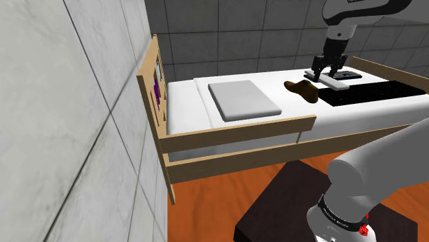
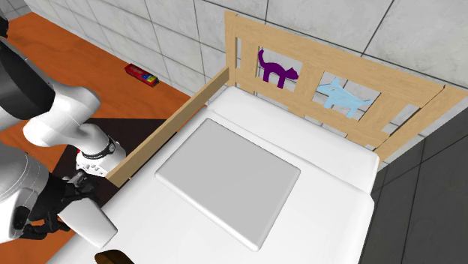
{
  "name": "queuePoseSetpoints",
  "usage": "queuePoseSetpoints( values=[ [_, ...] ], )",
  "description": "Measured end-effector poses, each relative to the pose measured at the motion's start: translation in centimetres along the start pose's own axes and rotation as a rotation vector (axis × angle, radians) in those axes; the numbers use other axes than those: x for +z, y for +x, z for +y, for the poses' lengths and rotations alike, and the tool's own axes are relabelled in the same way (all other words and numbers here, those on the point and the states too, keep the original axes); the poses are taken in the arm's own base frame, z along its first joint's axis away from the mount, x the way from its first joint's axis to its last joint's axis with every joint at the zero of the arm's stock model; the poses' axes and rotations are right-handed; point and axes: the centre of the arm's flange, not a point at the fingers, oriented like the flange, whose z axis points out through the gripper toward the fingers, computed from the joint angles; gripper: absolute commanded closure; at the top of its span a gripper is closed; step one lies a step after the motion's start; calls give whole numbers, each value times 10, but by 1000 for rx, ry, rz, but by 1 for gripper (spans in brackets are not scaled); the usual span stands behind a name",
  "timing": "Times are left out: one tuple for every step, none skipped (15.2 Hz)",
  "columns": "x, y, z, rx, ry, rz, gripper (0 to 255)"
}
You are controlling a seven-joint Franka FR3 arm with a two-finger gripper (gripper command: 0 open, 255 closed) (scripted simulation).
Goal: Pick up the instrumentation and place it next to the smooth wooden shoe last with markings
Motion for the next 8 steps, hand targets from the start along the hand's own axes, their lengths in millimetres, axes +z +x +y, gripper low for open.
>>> queuePoseSetpoints(
  values=[
    [4,-1,2,0,0,0,255],
    [9,-2,4,-1,0,0,255],
    [15,-2,4,-1,0,0,255],
    [20,-3,5,-1,0,0,255],
    [25,-3,5,-1,0,0,255],
    [30,-3,6,-1,0,0,255],
    [35,-2,5,-1,0,0,255],
    [40,-2,6,-1,0,0,255]
  ],
)
